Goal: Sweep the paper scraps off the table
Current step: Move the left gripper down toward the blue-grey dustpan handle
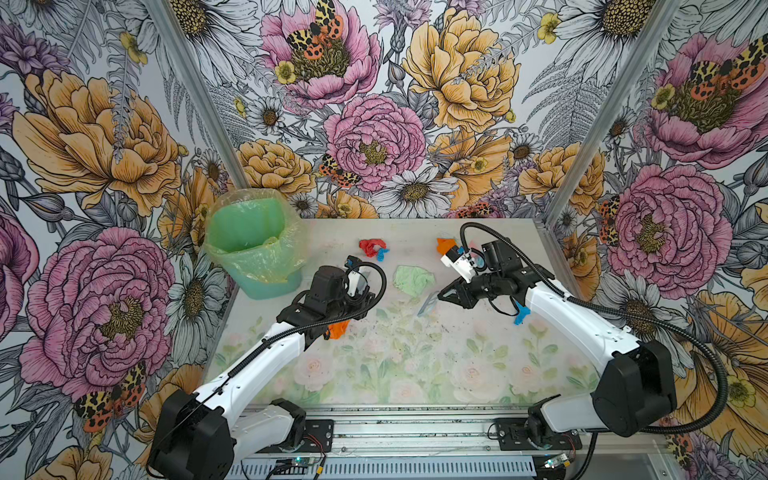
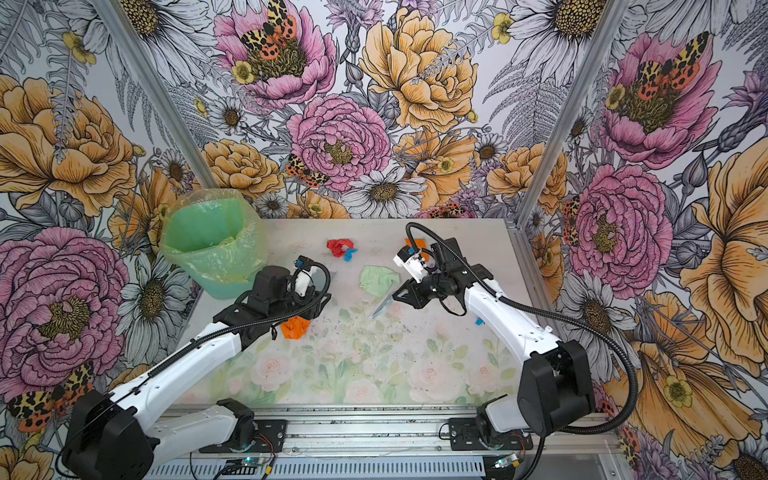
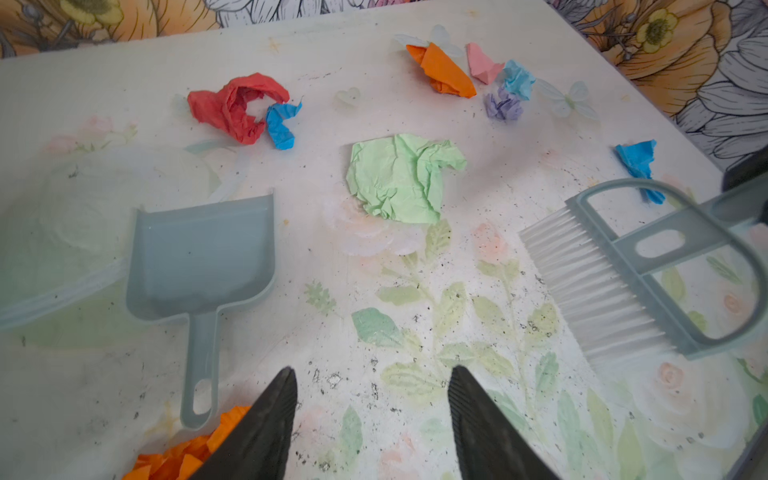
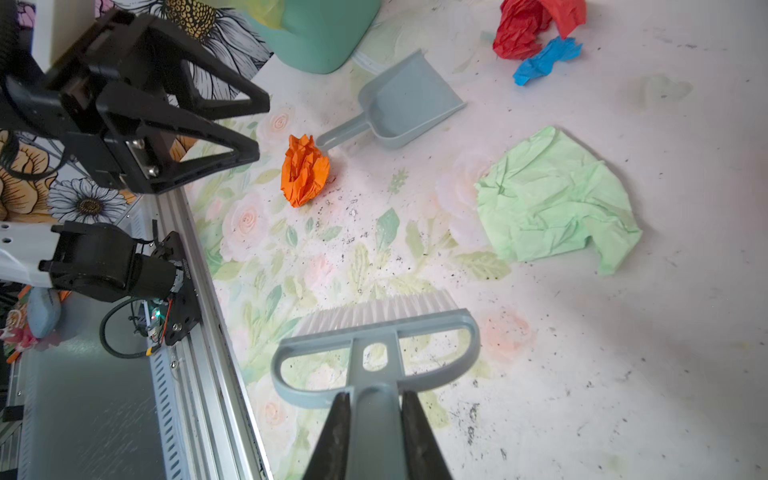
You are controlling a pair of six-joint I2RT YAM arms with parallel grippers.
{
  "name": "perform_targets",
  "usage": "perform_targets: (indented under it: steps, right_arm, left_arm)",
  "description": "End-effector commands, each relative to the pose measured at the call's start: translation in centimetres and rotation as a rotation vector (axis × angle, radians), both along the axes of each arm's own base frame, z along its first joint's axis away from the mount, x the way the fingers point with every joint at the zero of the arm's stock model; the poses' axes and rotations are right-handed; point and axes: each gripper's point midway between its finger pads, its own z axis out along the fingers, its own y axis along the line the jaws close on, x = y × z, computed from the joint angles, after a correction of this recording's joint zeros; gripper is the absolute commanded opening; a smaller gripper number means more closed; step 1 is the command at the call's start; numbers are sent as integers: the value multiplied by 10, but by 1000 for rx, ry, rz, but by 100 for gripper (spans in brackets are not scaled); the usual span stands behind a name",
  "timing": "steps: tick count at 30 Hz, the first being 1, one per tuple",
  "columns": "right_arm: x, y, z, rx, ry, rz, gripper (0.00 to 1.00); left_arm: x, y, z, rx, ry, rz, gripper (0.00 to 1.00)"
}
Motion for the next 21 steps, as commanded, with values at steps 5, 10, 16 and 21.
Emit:
perform_targets:
  steps: [5, 10, 16, 21]
  right_arm:
    - [18, 1, 34, 19, -139, -133, 0]
    - [18, 3, 43, 30, -152, -164, 0]
    - [19, 6, 45, 32, -149, -189, 0]
    - [23, 8, 44, 24, -138, -223, 0]
  left_arm:
    - [1, 28, -9, -51, 32, 220, 71]
    - [-1, 39, -18, -63, 77, 288, 77]
    - [3, 50, -25, -78, 122, 330, 81]
    - [9, 59, -37, -99, 167, 343, 99]
